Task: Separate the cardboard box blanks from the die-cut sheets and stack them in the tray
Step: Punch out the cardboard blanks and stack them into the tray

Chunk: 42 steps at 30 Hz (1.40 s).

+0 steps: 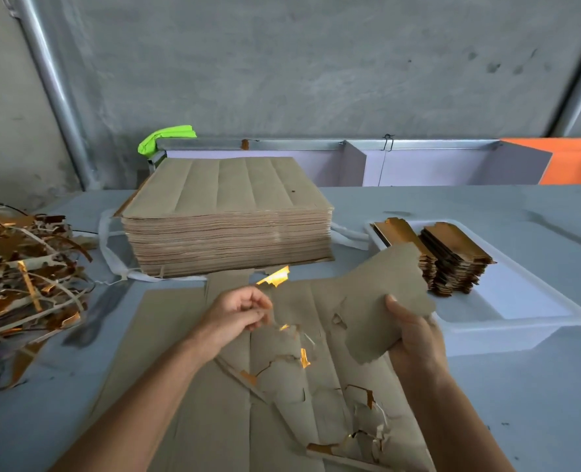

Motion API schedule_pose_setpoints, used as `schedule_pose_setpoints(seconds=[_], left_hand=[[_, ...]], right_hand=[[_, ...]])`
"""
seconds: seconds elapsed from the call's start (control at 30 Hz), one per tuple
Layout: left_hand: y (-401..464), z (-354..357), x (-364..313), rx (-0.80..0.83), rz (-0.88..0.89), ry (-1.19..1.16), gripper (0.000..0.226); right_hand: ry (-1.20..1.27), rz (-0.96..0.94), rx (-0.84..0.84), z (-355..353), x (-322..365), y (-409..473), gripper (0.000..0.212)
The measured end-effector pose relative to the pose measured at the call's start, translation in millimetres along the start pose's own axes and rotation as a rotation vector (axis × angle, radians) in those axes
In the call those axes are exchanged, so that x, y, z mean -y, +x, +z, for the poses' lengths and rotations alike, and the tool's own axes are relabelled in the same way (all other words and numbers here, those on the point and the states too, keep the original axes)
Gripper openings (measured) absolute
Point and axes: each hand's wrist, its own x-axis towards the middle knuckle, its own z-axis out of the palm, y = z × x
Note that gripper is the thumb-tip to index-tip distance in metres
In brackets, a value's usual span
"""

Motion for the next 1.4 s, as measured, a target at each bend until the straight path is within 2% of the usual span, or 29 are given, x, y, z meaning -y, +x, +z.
schedule_pose_setpoints(seconds=[0.03, 0.07, 0.13, 0.2, 0.23, 0.27, 0.33, 0.4, 0.47, 0.53, 0.73, 1.03, 1.1, 1.2, 1.3, 1.33, 1.4], left_hand=[[-6, -10, -4, 0.055, -0.012, 0.046, 0.015], [-12, -18, -8, 0.109, -0.053, 0.149, 0.028], [-19, -26, -12, 0.152, -0.205, 0.602, 0.064], [-21, -20, -12, 0.173, -0.279, 1.204, 0.067], [-21, -12, -9, 0.173, -0.271, 1.386, 0.065], [-20, -5, -5, 0.151, -0.249, 1.436, 0.062], [-18, 2, 3, 0.114, -0.141, 1.283, 0.052], [-11, 3, 8, 0.210, -0.040, 1.108, 0.067], [-4, 1, 7, 0.327, -0.093, 1.035, 0.088], [3, 1, 5, 0.354, -0.165, 1.058, 0.092], [9, -1, 4, 0.392, -0.261, 0.977, 0.070], [6, -7, 6, 0.317, -0.145, 0.965, 0.054], [5, -9, 5, 0.285, -0.125, 0.925, 0.052], [3, -14, 2, 0.226, -0.087, 0.735, 0.042], [-3, -21, -7, 0.170, 0.012, 0.496, 0.034], [-5, -21, -11, 0.155, 0.051, 0.452, 0.034], [-7, -21, -20, 0.126, 0.109, 0.381, 0.036]], right_hand=[[-0.053, -0.026, -0.012, 1, 3, 0, 0.021], [-0.110, -0.041, -0.019, 3, 6, 0, 0.020], [-0.211, -0.049, -0.002, 10, 7, 0, 0.019], [-0.290, -0.039, 0.015, 17, 1, -2, 0.017], [-0.331, -0.030, 0.020, 20, -2, -3, 0.016], [-0.360, -0.018, 0.029, 23, -6, -5, 0.015], [-0.376, 0.009, 0.057, 26, -12, -8, 0.016], [-0.390, 0.017, 0.072, 28, -15, -10, 0.018], [-0.398, 0.018, 0.083, 30, -16, -12, 0.020], [-0.405, 0.025, 0.104, 34, -16, -14, 0.020], [-0.465, 0.022, 0.171, 39, -15, -17, 0.021], [-0.521, -0.034, 0.251, 41, -15, -23, 0.022], [-0.601, -0.056, 0.268, 41, -14, -24, 0.021], [-0.849, -0.223, 0.273, 44, -14, -21, 0.037], [-1.107, -0.518, 0.384, 50, -13, -21, 0.079], [-1.212, -0.588, 0.438, 53, -13, -23, 0.087], [-1.377, -0.659, 0.570, 60, -15, -28, 0.084]])
